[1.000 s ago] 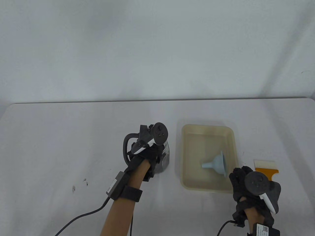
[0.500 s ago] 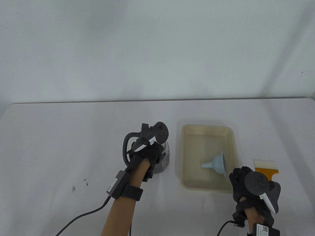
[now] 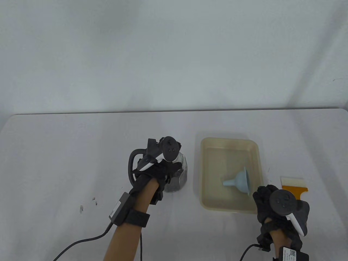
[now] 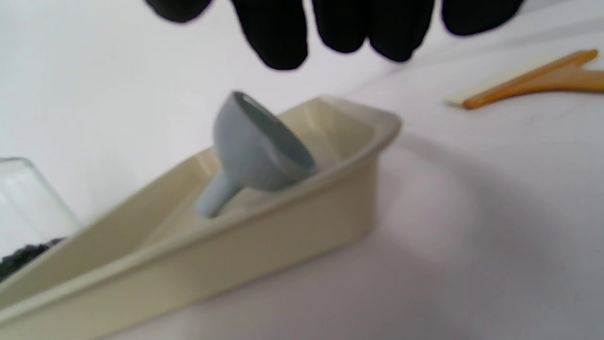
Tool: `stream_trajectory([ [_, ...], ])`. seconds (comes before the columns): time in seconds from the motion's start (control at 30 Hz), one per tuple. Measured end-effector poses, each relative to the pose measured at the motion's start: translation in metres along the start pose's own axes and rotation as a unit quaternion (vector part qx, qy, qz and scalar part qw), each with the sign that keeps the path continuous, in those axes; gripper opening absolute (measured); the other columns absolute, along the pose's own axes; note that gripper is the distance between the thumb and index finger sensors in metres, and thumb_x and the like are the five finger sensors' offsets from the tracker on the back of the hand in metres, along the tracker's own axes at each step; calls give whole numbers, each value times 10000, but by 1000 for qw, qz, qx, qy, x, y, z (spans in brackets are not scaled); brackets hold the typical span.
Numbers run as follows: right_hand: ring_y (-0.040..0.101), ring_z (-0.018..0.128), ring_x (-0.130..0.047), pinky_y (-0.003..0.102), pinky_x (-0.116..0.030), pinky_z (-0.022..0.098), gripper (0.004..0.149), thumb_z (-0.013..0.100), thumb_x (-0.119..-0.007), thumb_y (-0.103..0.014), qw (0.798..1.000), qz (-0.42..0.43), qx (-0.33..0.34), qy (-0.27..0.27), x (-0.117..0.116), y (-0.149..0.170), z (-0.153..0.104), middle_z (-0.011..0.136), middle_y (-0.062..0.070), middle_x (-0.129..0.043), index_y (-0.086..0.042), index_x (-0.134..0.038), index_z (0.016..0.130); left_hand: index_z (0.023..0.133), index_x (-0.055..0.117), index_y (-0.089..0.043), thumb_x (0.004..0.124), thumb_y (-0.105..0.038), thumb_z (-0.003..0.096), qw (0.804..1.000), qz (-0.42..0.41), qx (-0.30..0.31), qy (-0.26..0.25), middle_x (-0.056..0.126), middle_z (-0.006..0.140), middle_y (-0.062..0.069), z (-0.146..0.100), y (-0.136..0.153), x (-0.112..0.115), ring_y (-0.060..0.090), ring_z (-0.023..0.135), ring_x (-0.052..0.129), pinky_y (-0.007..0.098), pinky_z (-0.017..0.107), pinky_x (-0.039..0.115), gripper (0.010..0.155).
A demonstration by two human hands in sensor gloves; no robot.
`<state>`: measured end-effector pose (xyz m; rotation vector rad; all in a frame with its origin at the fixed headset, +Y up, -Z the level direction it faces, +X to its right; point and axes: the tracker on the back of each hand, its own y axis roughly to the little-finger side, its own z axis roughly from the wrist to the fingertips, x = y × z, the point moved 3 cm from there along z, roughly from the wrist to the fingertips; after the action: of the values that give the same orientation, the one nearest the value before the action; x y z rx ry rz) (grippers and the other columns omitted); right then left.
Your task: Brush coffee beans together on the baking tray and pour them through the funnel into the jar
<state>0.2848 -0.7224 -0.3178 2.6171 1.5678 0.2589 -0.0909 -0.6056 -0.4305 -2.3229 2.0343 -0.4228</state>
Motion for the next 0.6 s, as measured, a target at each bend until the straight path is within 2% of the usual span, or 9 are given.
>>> stream_trajectory([
  [0.17,523,893,-654,688,-591,577,554,499,-637,-442,1000,0,-1,1,0,0,0,1037,272,-582,-119,-693,945,1097,441,-454,729,-665,430,999,-18,6,-36,418,1206,66,-29,26,-14,384,1100,562,593,717,648,756],
  [0.27,523,892,-655,689,-591,576,553,499,-638,-441,1000,0,-1,3,1,0,0,1036,273,-582,-121,-692,946,1099,438,-450,716,-677,429,999,-15,4,-51,425,1206,64,-47,44,-12,382,1099,571,597,718,645,760],
  [0.47,519,891,-663,687,-595,574,552,498,-640,-440,1000,-3,8,9,1,-2,0,1034,269,-592,-121,-693,945,1097,455,-445,704,-686,428,997,-29,6,-77,474,1197,57,-78,80,17,372,1086,617,619,721,624,754],
  [0.6,517,890,-665,686,-596,574,550,497,-642,-439,1000,-7,10,10,1,-2,-1,1032,268,-596,-123,-694,944,1098,453,-441,696,-695,424,995,-29,8,-92,497,1190,55,-91,91,39,359,1080,640,628,724,614,759],
])
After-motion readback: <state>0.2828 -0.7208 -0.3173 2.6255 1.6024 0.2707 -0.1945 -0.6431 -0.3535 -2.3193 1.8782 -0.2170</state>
